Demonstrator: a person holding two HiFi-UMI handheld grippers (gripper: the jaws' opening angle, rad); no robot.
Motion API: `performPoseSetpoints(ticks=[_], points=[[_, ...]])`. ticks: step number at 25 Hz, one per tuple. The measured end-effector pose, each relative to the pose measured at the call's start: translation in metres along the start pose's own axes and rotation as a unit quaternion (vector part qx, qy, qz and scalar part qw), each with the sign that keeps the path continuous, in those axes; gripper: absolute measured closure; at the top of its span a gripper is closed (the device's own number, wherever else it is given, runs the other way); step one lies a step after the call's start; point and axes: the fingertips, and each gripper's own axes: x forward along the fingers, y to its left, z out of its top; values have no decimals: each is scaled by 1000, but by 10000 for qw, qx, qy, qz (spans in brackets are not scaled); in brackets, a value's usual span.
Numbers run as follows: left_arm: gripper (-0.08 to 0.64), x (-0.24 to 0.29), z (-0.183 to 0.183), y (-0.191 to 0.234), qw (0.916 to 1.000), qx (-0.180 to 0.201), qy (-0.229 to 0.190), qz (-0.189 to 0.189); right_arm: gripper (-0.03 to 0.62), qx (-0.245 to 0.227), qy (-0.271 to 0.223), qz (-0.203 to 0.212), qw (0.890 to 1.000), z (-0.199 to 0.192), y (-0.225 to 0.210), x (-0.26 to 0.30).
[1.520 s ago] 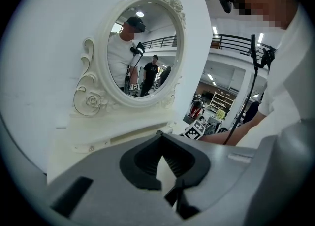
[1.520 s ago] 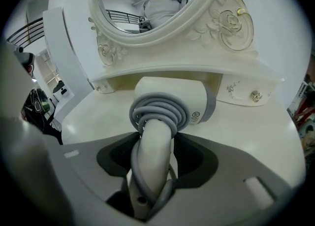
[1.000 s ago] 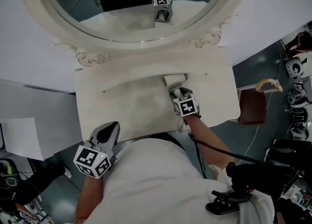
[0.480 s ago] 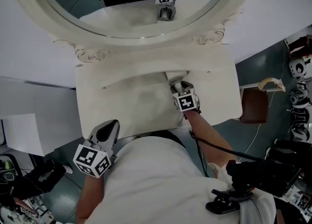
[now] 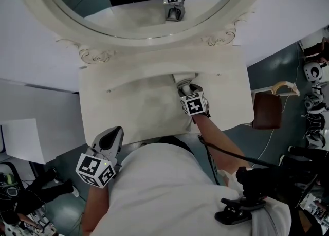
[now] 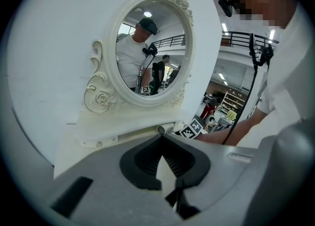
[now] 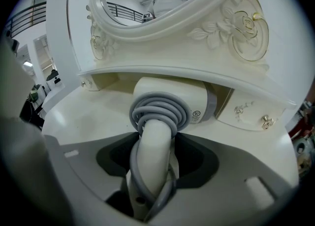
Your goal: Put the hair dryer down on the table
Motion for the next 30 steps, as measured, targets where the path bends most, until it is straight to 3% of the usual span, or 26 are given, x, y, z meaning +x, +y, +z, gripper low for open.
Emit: performPoseSetpoints(ticks=[11, 16, 30], points=[[561, -8, -5, 2, 10000, -8, -18, -3, 353, -92, -41, 65, 9999, 2, 3, 1], [561, -13, -4, 4, 10000, 1, -29, -35, 297, -98, 8, 98, 9999, 0, 10, -1], [561, -38, -5, 19, 9996, 11, -147, -226, 260, 72, -37, -212, 9997, 4, 14, -22]])
